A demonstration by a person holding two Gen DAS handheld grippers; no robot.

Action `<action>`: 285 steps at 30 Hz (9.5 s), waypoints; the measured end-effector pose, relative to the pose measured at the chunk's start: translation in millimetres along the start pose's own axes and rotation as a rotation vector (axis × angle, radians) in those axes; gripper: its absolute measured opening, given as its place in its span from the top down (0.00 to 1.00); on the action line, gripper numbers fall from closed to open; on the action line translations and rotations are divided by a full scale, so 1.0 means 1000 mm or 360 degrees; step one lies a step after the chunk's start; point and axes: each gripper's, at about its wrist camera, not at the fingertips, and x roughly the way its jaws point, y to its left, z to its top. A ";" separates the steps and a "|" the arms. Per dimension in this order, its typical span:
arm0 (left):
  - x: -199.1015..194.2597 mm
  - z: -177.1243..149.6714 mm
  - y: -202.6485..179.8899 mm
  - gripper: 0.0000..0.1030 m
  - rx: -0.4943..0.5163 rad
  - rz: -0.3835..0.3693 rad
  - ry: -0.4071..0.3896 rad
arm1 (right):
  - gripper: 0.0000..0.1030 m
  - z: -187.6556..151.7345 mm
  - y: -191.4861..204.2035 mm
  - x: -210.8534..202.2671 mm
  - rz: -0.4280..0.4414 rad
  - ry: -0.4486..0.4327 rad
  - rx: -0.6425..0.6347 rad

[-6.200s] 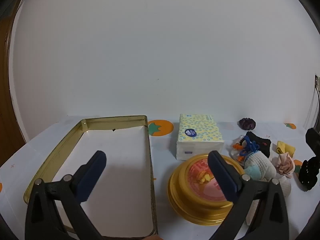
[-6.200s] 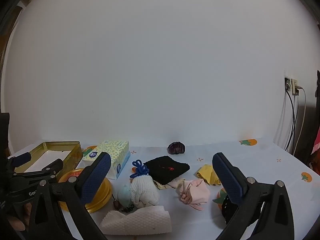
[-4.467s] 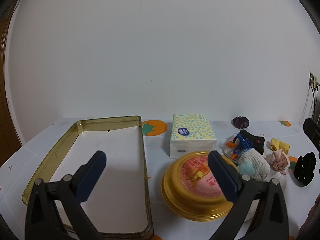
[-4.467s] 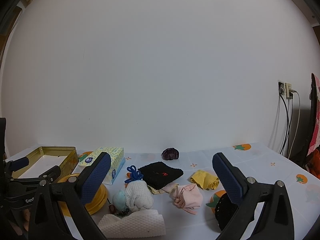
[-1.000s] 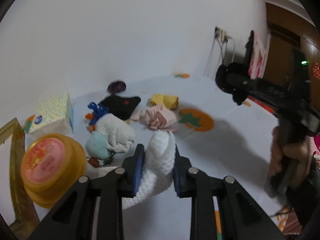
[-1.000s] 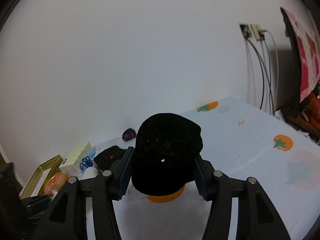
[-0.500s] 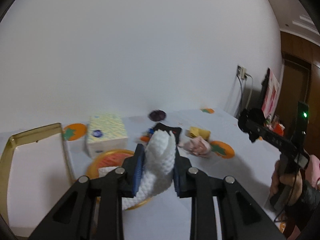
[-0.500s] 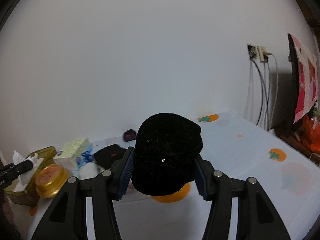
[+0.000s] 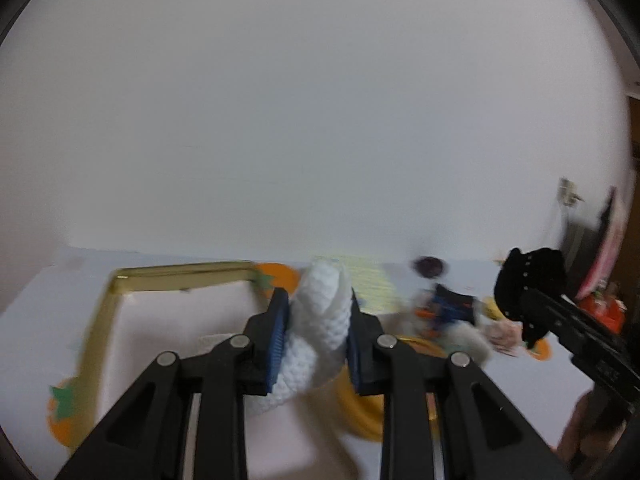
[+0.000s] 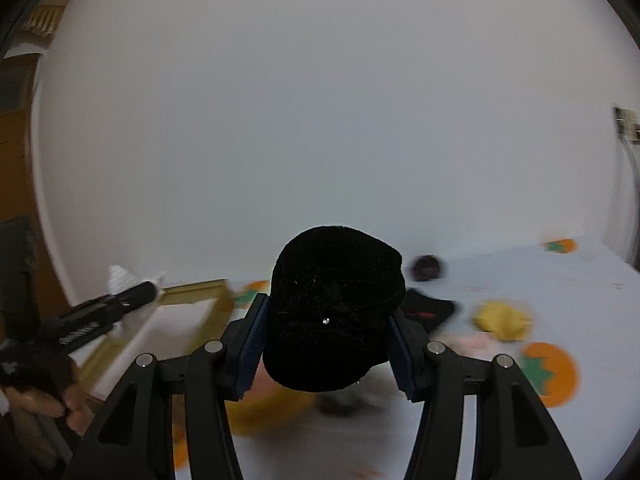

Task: Organize soft objects
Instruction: 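Carry the black beanie with the right tool while the left tool carries the white cloth into the gold tray, then open both tools to drop the beanie and cloth in the gold tray, then move both open tools back toward the pile of soft items, then grasp the white knit glove with the right tool, then grasp the light blue plush with the left tool, then carry the glove with the right tool while the left tool carries the blue plush to the gold tray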

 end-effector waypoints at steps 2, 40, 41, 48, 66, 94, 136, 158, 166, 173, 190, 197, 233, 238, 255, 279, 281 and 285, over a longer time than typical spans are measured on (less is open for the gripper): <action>0.003 0.005 0.016 0.76 -0.0050 0.0062 -0.0003 | 0.45 0.003 0.017 0.013 0.0056 0.0011 -0.0003; 0.032 -0.001 0.085 0.01 -0.0153 0.0756 0.0169 | 0.19 -0.001 0.137 0.110 0.0322 0.0044 -0.0030; 0.032 -0.001 0.083 0.01 -0.0131 0.0775 0.0135 | 0.19 -0.005 0.135 0.103 0.0284 -0.0004 -0.0047; 0.016 -0.003 0.063 0.00 -0.0066 0.0836 -0.0083 | 0.13 -0.018 0.132 0.066 0.0091 -0.0228 -0.0156; 0.001 -0.026 0.029 0.01 -0.0069 0.0723 -0.0291 | 0.10 -0.024 0.100 0.047 -0.0083 -0.0287 -0.0142; 0.000 -0.039 -0.009 0.00 0.0024 0.0523 -0.0212 | 0.10 -0.031 0.053 0.023 -0.0157 -0.0229 -0.0206; 0.012 -0.049 -0.137 0.00 0.0329 0.0120 -0.0067 | 0.39 -0.015 -0.141 -0.015 -0.0521 0.0068 0.0167; 0.011 -0.048 -0.126 0.00 0.0217 0.0048 -0.0025 | 0.64 -0.037 -0.068 0.081 -0.0064 0.0746 -0.0100; 0.009 -0.050 -0.129 0.00 0.0239 0.0026 -0.0032 | 0.64 -0.006 -0.092 0.023 0.0032 0.0431 0.0012; 0.013 -0.051 -0.157 0.02 0.0333 -0.0051 -0.0038 | 0.64 0.004 -0.108 0.006 -0.0019 0.0215 0.0123; 0.139 -0.066 -0.240 0.42 0.0474 0.0331 0.0710 | 0.64 0.013 -0.134 -0.009 -0.0077 0.0121 0.0291; 0.145 -0.067 -0.249 0.47 0.0511 0.0385 0.0727 | 0.64 0.012 -0.139 -0.008 -0.0081 0.0135 0.0311; 0.039 -0.041 -0.193 0.80 0.0198 -0.0725 0.0225 | 0.64 0.010 -0.139 -0.017 -0.0210 0.0049 0.0320; 0.031 -0.032 -0.179 0.80 0.0158 -0.0632 0.0115 | 0.64 0.006 -0.128 -0.015 -0.0225 0.0024 0.0251; 0.016 -0.029 -0.148 0.80 0.0271 -0.0324 0.0058 | 0.64 -0.018 -0.079 -0.020 -0.0327 -0.0022 0.0077; -0.007 -0.006 -0.023 0.80 0.0114 0.0005 -0.0024 | 0.63 -0.035 0.070 0.013 0.0063 0.0025 -0.0051; -0.006 -0.006 -0.010 0.80 0.0107 0.0060 -0.0013 | 0.63 -0.037 0.088 0.022 0.0100 0.0038 -0.0066; -0.008 -0.007 0.017 0.80 0.0074 0.0160 0.0006 | 0.63 -0.040 0.111 0.036 0.0160 0.0062 -0.0075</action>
